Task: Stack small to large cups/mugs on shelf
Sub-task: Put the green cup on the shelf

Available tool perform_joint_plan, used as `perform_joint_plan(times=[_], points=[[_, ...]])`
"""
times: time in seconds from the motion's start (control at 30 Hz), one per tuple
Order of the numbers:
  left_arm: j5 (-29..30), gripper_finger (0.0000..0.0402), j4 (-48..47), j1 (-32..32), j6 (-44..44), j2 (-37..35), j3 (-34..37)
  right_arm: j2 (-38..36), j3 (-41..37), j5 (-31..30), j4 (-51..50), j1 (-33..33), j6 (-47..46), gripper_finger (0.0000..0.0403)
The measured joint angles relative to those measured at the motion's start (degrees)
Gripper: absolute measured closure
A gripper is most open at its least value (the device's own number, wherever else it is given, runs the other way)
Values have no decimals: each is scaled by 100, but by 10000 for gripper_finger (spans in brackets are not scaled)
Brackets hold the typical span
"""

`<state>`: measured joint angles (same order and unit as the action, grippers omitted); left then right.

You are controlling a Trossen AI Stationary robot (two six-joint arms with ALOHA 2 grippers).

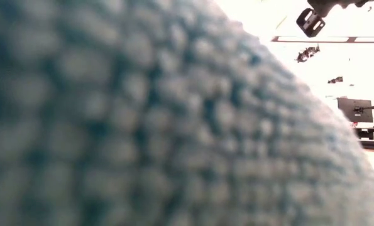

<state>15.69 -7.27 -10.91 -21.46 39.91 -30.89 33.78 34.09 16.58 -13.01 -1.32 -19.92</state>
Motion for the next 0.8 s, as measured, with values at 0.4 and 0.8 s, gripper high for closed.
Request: perform_joint_plan(times=[0.4,0.8], points=[[309,298,-309,2,-95,-848,261,2,0,-285,-464,-968,-431,346],[355,298,-534,2,-194,-1110,446,2,0,-1150,-629,-1986,-1178,346]])
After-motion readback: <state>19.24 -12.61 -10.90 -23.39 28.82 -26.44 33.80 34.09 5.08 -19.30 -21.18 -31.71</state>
